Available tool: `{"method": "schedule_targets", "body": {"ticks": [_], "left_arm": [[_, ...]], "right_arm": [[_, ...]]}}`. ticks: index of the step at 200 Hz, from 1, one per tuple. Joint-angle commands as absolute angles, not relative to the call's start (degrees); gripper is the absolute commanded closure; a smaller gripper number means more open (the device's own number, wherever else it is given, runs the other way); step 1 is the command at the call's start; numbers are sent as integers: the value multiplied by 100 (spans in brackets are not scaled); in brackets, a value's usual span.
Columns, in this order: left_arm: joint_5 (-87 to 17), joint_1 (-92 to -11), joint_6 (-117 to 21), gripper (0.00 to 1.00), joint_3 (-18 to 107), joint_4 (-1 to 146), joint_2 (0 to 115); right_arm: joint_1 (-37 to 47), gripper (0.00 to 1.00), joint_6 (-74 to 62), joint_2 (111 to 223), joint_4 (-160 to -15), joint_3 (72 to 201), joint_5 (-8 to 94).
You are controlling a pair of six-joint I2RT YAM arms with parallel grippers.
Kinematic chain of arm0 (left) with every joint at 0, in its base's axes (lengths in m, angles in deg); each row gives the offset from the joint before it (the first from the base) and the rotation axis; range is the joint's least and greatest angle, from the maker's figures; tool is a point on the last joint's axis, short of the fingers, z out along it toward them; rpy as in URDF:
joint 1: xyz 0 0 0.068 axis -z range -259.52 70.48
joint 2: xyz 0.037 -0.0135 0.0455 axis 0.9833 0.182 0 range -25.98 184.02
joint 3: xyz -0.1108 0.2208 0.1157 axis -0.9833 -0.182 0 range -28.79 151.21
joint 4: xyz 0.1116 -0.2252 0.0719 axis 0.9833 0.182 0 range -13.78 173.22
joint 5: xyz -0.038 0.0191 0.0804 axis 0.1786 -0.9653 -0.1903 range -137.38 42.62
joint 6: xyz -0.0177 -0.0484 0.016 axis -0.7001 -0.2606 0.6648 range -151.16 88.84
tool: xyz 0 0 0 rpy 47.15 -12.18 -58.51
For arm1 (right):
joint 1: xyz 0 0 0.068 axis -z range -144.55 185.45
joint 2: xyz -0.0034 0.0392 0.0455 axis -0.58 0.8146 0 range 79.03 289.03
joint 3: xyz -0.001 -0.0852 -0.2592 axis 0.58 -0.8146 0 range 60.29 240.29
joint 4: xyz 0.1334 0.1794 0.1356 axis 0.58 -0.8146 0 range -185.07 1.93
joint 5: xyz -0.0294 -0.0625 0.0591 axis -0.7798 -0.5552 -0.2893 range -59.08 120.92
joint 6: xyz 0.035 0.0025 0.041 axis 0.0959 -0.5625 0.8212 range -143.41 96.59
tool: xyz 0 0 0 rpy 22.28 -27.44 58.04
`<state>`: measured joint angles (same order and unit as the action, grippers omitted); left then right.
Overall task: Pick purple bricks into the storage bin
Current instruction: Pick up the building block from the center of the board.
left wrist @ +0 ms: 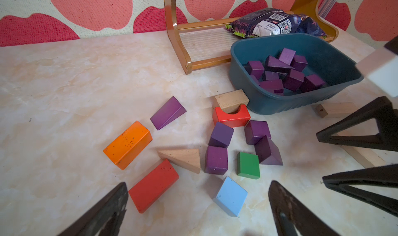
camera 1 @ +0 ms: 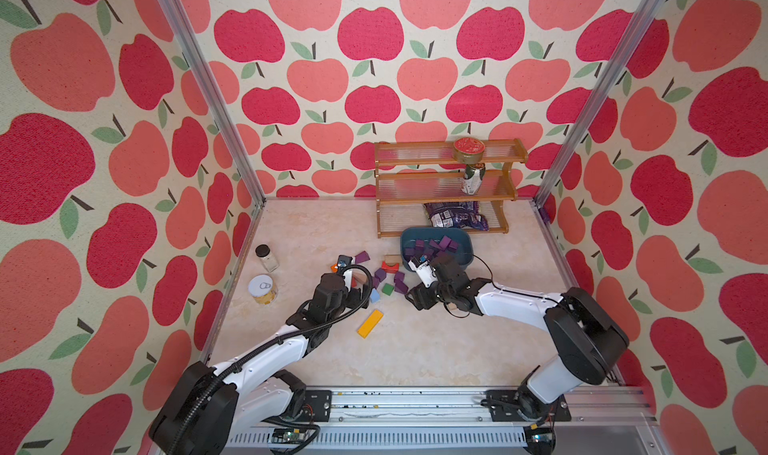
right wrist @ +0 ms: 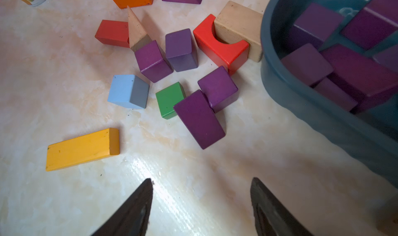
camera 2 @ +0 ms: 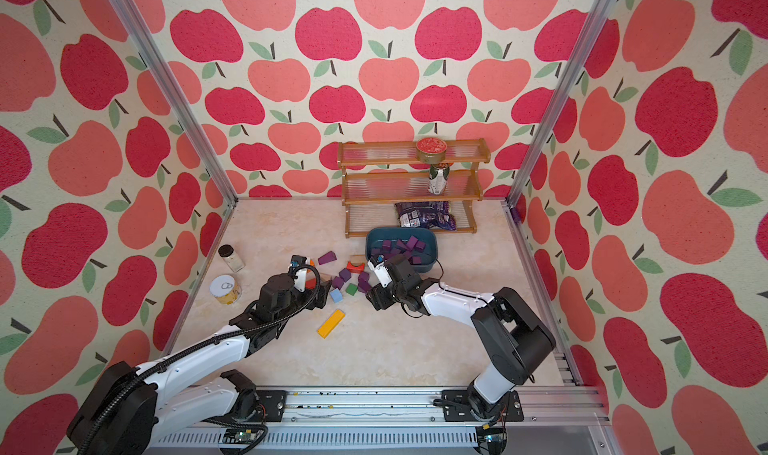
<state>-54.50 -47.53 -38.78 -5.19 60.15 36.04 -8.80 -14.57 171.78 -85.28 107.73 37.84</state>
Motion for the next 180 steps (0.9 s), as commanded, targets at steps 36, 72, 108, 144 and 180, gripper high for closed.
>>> {"method": "schedule_targets", "body": {"ticks": [36, 72, 108, 144, 180], "left_arm": [[-5598, -4813, -3949, 1, -506, 6029, 3615], [-5608, -4828, -3995, 1, -479, 6045, 3615], [-5621, -4840, -3983, 1, -471, 6049, 3747], [-5600, -4842, -3986, 1, -462, 6041, 3768], [-5599, -4840, -3984, 1, -462, 6049, 3757]], "right_arm": [[-914, 29, -1888, 17700, -8726, 11506, 4008], [-911, 31, -2025, 18006, -8965, 11836, 4054], [-913, 34, -2090, 18182, -9141, 12035, 4086], [-915, 38, -2121, 18264, -9234, 12088, 4074], [-912, 44, -2162, 18426, -9380, 12255, 4162]]}}
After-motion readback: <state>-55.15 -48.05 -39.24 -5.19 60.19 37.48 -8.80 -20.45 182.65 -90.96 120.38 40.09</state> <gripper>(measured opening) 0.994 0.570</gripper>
